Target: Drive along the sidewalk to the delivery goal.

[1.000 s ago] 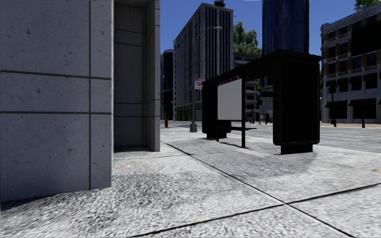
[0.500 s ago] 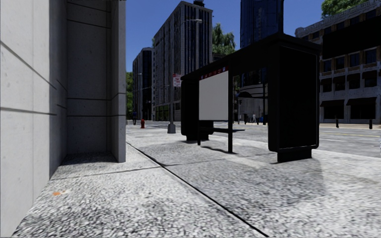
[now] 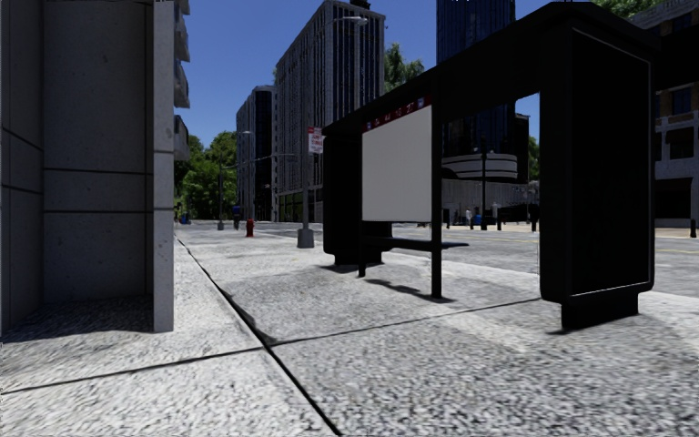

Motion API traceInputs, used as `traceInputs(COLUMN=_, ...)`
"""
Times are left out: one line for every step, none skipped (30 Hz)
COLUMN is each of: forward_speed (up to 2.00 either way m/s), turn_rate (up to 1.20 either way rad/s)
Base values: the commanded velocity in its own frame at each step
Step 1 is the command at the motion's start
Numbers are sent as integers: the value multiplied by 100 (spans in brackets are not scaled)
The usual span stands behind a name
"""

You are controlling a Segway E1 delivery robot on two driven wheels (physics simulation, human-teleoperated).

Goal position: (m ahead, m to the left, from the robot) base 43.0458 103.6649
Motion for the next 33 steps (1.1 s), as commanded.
traceInputs(forward_speed=200, turn_rate=0)
traceInputs(forward_speed=200, turn_rate=0)
traceInputs(forward_speed=200, turn_rate=3)
traceInputs(forward_speed=200, turn_rate=3)
traceInputs(forward_speed=200, turn_rate=10)
traceInputs(forward_speed=200, turn_rate=13)
traceInputs(forward_speed=200, turn_rate=16)
traceInputs(forward_speed=200, turn_rate=17)
traceInputs(forward_speed=200, turn_rate=22)
traceInputs(forward_speed=200, turn_rate=22)
traceInputs(forward_speed=200, turn_rate=34)
traceInputs(forward_speed=200, turn_rate=49)
traceInputs(forward_speed=200, turn_rate=56)
traceInputs(forward_speed=200, turn_rate=57)
traceInputs(forward_speed=200, turn_rate=57)
traceInputs(forward_speed=200, turn_rate=57)
traceInputs(forward_speed=200, turn_rate=57)
traceInputs(forward_speed=200, turn_rate=57)
traceInputs(forward_speed=200, turn_rate=57)
traceInputs(forward_speed=200, turn_rate=57)
traceInputs(forward_speed=200, turn_rate=57)
traceInputs(forward_speed=200, turn_rate=51)
traceInputs(forward_speed=200, turn_rate=31)
traceInputs(forward_speed=200, turn_rate=4)
traceInputs(forward_speed=200, turn_rate=4)
traceInputs(forward_speed=200, turn_rate=0)
traceInputs(forward_speed=200, turn_rate=0)
traceInputs(forward_speed=200, turn_rate=0)
traceInputs(forward_speed=200, turn_rate=0)
traceInputs(forward_speed=200, turn_rate=0)
traceInputs(forward_speed=200, turn_rate=0)
traceInputs(forward_speed=200, turn_rate=0)
traceInputs(forward_speed=200, turn_rate=0)
